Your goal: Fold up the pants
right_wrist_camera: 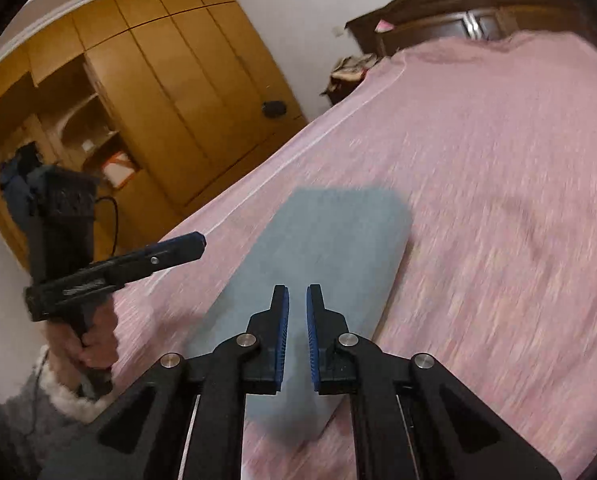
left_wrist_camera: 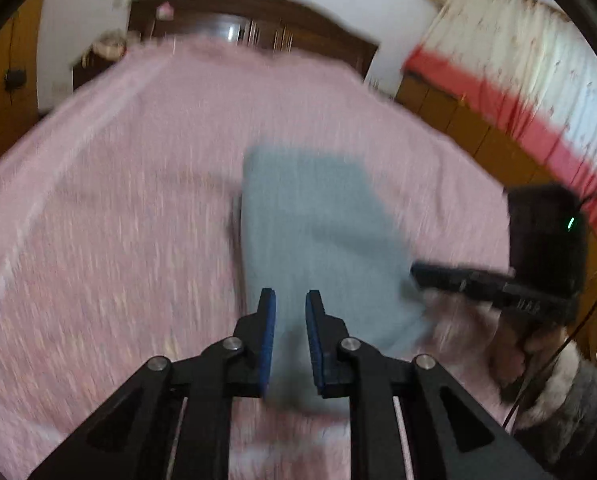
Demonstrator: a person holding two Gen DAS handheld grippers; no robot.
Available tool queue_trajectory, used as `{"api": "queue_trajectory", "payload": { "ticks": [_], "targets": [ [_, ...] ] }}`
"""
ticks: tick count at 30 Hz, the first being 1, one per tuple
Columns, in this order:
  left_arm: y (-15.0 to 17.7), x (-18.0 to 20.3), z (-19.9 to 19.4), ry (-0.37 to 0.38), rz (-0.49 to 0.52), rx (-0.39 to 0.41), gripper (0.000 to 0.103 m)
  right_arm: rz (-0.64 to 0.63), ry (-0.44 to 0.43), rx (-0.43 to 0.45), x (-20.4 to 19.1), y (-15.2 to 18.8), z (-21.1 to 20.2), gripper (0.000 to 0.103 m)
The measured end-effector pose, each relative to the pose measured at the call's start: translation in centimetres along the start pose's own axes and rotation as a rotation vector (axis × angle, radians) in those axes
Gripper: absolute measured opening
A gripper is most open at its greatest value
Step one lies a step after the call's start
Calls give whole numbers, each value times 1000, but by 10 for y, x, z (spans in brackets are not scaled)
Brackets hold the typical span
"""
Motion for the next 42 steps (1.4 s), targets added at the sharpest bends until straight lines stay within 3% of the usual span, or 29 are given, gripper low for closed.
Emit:
{"api": "queue_trajectory", "payload": {
  "ticks": [2,3,5,6,7,8,9,11,12,13,15,16,19,21,23,26,28,30,31,32,35,36,40,42],
  "targets": [
    [-28,5,-2,46,3,63,15,12,2,20,9,-22,8,11],
    [-47,10,6,97,11,65,15,28,15,10,16,-31,18,11],
    [-71,12,28,106,17,34,15,65,71,-41,32,-45,43,10],
    [-82,8,50,50,21,-14,16,85,83,-63,40,-50,55,9],
    [-91,3,75,-63,-4,-80,16,115,73,-80,49,-52,62,8],
    [-92,-5,99,-125,-49,-147,8,140,52,-76,54,-54,61,8],
    [-87,-9,111,-117,-84,-162,6,173,30,-44,56,-55,54,8],
    [-83,-19,115,-90,-143,-136,3,218,44,-3,52,-37,33,16],
    [-84,-19,112,-83,-143,-132,3,237,63,-3,50,-25,24,33],
    [-85,-16,105,-92,-129,-116,3,268,81,-5,47,-9,15,41],
    [-84,-4,89,-154,-58,-85,3,315,26,-23,46,18,7,44],
    [-78,3,82,-168,-17,-82,5,333,-24,-39,44,32,4,44],
    [-81,23,73,-97,130,-110,32,273,-105,-4,34,51,-2,44],
    [-91,55,79,-117,283,-109,59,174,-94,47,22,54,-2,44],
    [-102,80,97,-151,402,-145,69,101,-68,-15,13,48,9,44],
    [-114,97,142,-171,544,-318,70,105,-30,-58,12,40,23,44],
    [-114,105,162,-239,574,-374,71,142,-40,-62,15,35,28,44],
    [-112,118,175,-284,593,-398,75,222,-119,-50,29,26,32,44],
    [-112,119,178,-309,604,-399,75,262,-155,-46,35,24,35,28],
    [-111,119,181,-320,603,-398,75,287,-177,-46,40,24,37,20],
    [-110,112,185,-329,546,-421,36,299,-212,-34,51,20,37,17],
    [-110,110,185,-337,540,-409,28,291,-198,-28,52,24,30,16],
    [-110,98,172,-314,470,-356,24,240,-97,-25,35,39,16,15],
    [-106,102,171,-333,481,-337,23,250,-79,-24,33,42,18,15]
  ]
}}
Point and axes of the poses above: each gripper's, at about its wrist camera, not at the fingertips, and z roughly the way its jaws point, x to its right, y to its underside, the point moved 1 cm from there along z, roughly the way its jaws point, and after that the axes turned 14 degrees about -x, right-handed, at the moved point
